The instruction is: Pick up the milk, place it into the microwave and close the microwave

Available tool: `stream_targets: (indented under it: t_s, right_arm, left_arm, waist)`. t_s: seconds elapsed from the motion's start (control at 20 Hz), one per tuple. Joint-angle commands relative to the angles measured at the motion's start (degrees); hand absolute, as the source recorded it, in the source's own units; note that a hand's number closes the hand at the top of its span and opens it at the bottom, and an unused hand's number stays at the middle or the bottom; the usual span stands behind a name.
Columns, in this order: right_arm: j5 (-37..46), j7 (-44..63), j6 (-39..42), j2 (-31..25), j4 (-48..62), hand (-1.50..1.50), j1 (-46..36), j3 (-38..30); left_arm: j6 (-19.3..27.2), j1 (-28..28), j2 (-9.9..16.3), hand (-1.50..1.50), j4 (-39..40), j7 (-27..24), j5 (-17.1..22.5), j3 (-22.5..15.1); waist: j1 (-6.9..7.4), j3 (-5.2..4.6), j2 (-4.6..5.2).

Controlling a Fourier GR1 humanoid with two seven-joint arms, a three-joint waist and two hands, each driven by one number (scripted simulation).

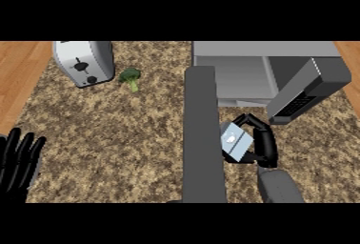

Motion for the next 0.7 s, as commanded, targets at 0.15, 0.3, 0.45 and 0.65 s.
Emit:
stream_targets:
  t_s: [0.15, 0.3, 0.45, 0.65]
  right_arm:
    - [3.2, 8.6, -8.0, -2.0, 11.9, 1.5, -16.6, -5.1]
    - [3.8, 6.6, -9.0, -3.8, 22.0, 1.5, -23.0, -7.9]
    - [5.4, 5.4, -11.3, -5.3, 31.9, 1.5, -29.9, -9.4]
    - [5.9, 5.6, -12.5, -9.3, 39.5, 1.5, -35.3, -11.6]
  left_arm:
    - [-1.2, 0.3, -0.4, -1.5, 1.6, -2.3, -1.5, 0.3]
    - [-1.2, -2.6, 0.8, -1.5, 1.9, 0.6, 0.7, 1.6]
    - [-1.9, -1.6, 1.1, -1.5, 0.9, 1.5, 2.1, 1.8]
    - [-1.4, -5.0, 0.9, -1.5, 3.1, 0.7, 1.0, 1.7]
  waist:
    - [0.46, 0.01, 0.15]
    - [0.67, 0.04, 0.33]
    - [1.83, 0.09, 0.7]
    - [1.96, 0.1, 0.96]
